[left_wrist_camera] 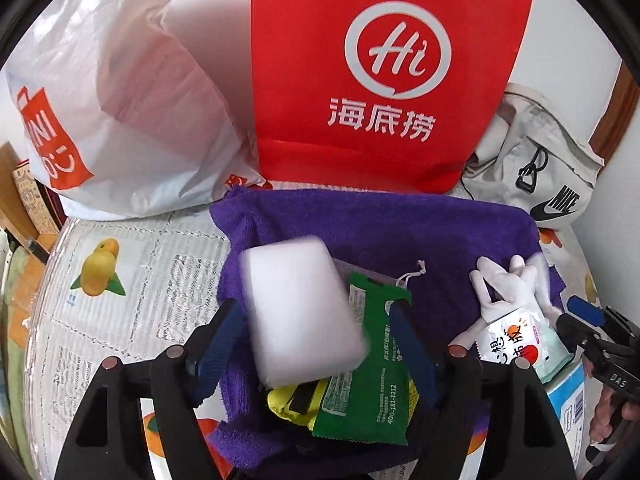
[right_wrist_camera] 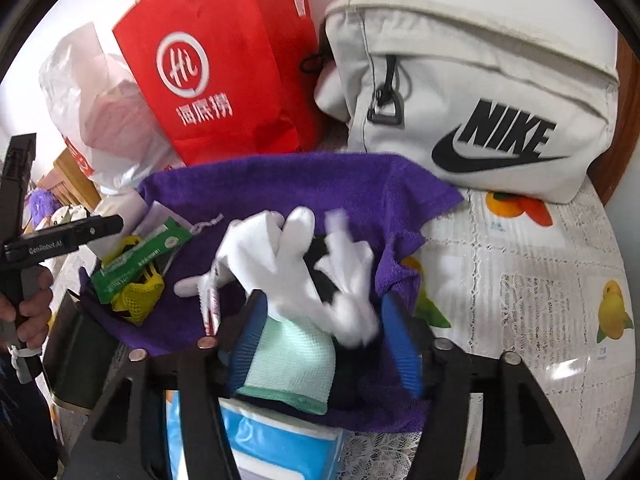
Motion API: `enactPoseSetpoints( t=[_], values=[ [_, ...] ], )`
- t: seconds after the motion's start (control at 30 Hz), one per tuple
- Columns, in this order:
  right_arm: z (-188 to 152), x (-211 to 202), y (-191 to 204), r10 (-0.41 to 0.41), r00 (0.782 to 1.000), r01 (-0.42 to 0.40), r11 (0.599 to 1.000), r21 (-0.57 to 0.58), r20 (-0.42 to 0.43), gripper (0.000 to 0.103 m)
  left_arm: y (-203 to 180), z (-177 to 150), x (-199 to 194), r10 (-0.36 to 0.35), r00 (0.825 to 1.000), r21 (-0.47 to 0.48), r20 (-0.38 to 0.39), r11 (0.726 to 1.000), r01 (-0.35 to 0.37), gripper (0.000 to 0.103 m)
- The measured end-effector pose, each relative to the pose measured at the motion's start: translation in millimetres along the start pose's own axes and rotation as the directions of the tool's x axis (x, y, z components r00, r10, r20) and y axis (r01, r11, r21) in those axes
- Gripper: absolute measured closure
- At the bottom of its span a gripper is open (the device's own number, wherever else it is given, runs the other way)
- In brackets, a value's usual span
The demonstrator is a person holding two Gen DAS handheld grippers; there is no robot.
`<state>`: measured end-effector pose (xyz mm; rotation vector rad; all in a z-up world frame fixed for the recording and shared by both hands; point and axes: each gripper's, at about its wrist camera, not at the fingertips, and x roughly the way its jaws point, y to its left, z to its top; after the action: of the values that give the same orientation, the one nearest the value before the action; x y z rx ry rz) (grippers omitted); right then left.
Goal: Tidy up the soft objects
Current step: 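Open both tools to drop the block and tissue on the towel, then grasp the green cassette-print tissue pack with the right tool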
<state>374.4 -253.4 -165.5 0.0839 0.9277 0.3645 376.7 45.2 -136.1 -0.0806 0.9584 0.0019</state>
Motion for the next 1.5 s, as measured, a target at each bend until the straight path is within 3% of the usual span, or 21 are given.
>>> enactPoseSetpoints(
  t=[0.23,0.4,0.63,0.83,0.93,1.1,1.5],
  values=[
    [-5.6,-32.3,13.1,-0.019,0.999,0.019,1.0,-0.013,0.034,0.042,2.3,-13.3,-31.2,0.001,1.0,0.008,0.023,1.0,-0.002,0.028],
    [-27.5,-71.3,38.8,-0.055,0.992,0.061,0.997,-0.054,0.11,0.041,8.0,-34.4,-72.6,-0.012,0.998,0.007,0.069,1.0,0.011,0.028],
    [-80.5,-122.6,78.0,0.05,0.99,-0.037,0.995,-0.094,0.135,0.04,10.1,-76.0,-117.4,-0.023,0.998,0.012,0.064,1.0,0.022,0.028],
    [-139.7,-146.8,118.9,0.123,0.984,-0.099,0.98,-0.173,0.129,0.025,11.8,-111.3,-148.6,-0.052,0.996,0.012,0.069,0.999,0.051,0.028],
    [-164.3,-149.2,134.4,0.129,0.983,-0.097,0.968,-0.23,0.128,0.022,14.3,-126.1,-155.7,-0.061,0.996,0.001,0.067,0.998,0.061,0.028],
    [-190.8,-135.6,144.6,0.144,0.986,-0.12,0.965,-0.233,0.089,0.021,17.3,-147.1,-159.2,-0.065,0.997,-0.005,0.05,0.998,0.066,0.028],
    [-210.3,-84.7,158.8,0.125,0.992,-0.114,0.943,-0.314,0.015,0.02,27.9,-186.9,-158.4,-0.061,0.998,-0.005,0.01,0.998,0.061,0.028]
  ],
)
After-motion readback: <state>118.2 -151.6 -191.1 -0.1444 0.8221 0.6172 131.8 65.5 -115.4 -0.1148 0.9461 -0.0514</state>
